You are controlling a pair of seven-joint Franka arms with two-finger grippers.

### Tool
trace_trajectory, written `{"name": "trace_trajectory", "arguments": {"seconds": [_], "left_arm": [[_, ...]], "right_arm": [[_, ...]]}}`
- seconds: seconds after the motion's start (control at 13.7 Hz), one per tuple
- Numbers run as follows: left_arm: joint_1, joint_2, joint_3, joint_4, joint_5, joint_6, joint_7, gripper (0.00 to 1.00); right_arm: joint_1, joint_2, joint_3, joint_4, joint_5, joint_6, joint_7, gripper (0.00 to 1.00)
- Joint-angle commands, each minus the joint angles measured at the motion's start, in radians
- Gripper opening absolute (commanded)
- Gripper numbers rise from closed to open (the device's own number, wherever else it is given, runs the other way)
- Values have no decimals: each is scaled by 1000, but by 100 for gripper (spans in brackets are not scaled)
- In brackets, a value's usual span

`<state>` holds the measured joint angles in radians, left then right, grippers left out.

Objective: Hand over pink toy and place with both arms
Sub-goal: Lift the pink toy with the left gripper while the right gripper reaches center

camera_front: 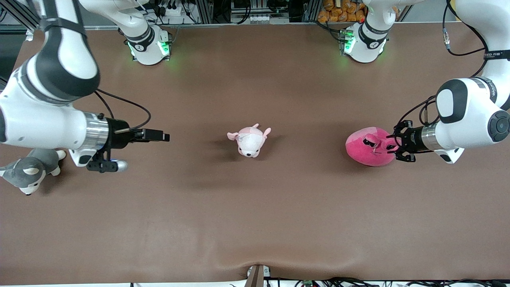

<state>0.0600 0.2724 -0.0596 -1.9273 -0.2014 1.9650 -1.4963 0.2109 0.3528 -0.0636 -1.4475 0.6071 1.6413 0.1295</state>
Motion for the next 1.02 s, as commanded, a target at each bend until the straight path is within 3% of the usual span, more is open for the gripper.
{"name": "trace_trajectory", "arguments": {"seconds": [0.0,0.22,0.37,0.58,0.95], "left_arm": [[7,7,-5,-6,-12,15,-12,26],[8,8,-5,4,-4,8,8,0],[4,13,-6,46,-3,-12,1,0],[3,16,-6,149,-16,-136,-21,0],[-5,8,-57,342,-18,-277,-90,0]], "right_arm": [[5,22,8,10,71,69,-34,100],[25,51,8,7,184,129,-158,100],[16,80,8,6,267,132,-259,100],[10,103,8,-13,290,132,-445,100],[-4,114,8,-34,359,129,-493,100]]}}
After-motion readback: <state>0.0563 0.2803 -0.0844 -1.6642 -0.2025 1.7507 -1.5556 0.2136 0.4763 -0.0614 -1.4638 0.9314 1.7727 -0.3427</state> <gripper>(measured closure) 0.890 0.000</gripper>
